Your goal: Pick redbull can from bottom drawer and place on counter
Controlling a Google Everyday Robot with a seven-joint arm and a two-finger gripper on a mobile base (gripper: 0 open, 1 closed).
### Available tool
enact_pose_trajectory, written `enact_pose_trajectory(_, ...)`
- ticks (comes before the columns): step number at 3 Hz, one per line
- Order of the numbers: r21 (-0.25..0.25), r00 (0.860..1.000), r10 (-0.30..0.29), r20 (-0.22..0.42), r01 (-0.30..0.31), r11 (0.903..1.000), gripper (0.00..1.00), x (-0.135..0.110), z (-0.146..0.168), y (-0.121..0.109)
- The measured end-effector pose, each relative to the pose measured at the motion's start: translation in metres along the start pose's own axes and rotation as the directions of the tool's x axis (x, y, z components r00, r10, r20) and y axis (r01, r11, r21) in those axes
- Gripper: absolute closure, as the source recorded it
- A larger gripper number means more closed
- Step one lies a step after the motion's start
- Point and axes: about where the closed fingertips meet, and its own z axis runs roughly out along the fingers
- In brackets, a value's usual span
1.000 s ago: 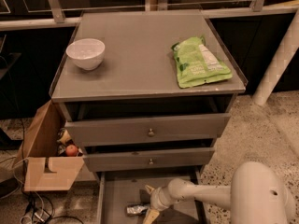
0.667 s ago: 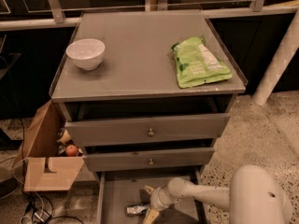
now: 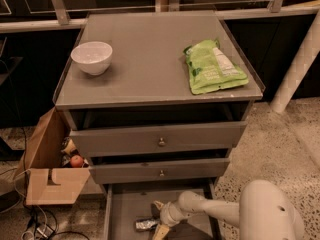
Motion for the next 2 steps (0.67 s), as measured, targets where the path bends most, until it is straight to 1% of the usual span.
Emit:
enact_pose_trajectory(1,-0.003,1.000,0.005,0.002,-0.005,1.0000,0.00,0.0027,0.0020,0.0034)
enact_pose_trajectory(2,-0.003,1.000,0.005,0.002,-0.005,1.0000,0.17,0.0026,0.0020,0.0035)
